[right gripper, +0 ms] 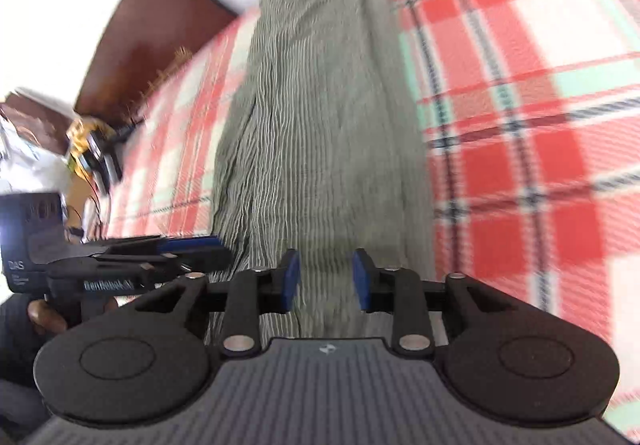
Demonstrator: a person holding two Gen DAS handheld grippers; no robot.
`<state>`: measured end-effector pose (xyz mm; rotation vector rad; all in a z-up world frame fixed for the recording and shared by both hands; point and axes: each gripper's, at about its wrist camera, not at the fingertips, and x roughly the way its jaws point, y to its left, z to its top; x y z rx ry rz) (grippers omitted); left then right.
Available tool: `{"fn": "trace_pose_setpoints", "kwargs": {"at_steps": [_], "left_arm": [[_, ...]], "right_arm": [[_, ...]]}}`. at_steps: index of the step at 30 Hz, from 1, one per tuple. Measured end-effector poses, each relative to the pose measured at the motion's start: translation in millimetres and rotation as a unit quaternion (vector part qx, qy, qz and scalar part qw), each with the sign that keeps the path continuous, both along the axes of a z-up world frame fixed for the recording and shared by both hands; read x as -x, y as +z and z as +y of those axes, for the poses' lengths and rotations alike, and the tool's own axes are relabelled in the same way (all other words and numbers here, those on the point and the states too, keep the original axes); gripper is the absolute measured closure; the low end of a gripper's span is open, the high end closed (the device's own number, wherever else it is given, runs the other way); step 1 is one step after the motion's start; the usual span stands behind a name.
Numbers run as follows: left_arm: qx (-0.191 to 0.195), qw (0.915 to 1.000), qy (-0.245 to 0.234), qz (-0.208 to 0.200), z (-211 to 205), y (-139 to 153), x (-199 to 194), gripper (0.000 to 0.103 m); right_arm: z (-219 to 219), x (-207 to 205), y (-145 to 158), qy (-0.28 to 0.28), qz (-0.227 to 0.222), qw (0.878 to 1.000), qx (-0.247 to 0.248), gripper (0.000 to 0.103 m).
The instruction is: Fold clothes
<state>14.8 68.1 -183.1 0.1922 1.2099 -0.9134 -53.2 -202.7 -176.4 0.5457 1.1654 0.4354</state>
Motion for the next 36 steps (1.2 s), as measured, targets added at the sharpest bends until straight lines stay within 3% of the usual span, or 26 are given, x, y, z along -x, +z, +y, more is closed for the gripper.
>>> {"fn": "trace_pose_setpoints", "kwargs": {"at_steps": [1, 2, 8, 12, 14, 16, 19, 23, 27, 31, 36], "left_arm": [[-0.006, 0.9997, 0.023, -0.01, 13, 2, 1, 0.033], [-0.015, 0.9989, 0.043, -0.009, 24, 0, 1, 0.033], [-0.057, 0.991, 0.121, 0.002, 72, -17, 2, 0.033], [-0.04, 0.9889, 0.125, 0.07, 77, -35, -5, 0.032], [-0.034, 0.989, 0.122, 0.076, 75, -39, -7, 0.024], [-0.013, 0.9886, 0.113, 0.099, 74, -41, -9, 0.022], [0.026, 0.9836, 0.083, 0.158, 73, -45, -8, 0.031], [0.034, 0.9854, 0.06, 0.155, 71, -43, -3, 0.035], [0.051, 0.9827, 0.055, 0.169, 67, -40, -16, 0.042], [0.039, 0.9821, 0.051, 0.177, 70, -50, -16, 0.067], [0.055, 0.9782, 0.059, 0.191, 81, -53, -10, 0.067]], "right_arm": [[-7, 8, 0, -0.004, 0.0, 1.0, 0.0, 0.052], [-13, 16, -2, -0.006, 0.004, 1.0, 0.002, 0.051], [-36, 41, -17, -0.023, 0.041, 0.999, 0.004, 0.051], [-42, 43, -24, -0.025, 0.056, 0.998, -0.01, 0.049], [-43, 44, -28, -0.031, 0.066, 0.997, -0.025, 0.048], [-45, 45, -32, -0.036, 0.075, 0.996, -0.042, 0.046], [-49, 49, -37, -0.042, 0.089, 0.993, -0.068, 0.046], [-39, 53, -45, -0.039, 0.109, 0.989, -0.088, 0.046], [-31, 49, -48, -0.074, 0.112, 0.986, -0.095, 0.046], [-26, 50, -49, -0.09, 0.115, 0.985, -0.094, 0.049], [-24, 62, -56, -0.11, 0.127, 0.981, -0.101, 0.055]]}}
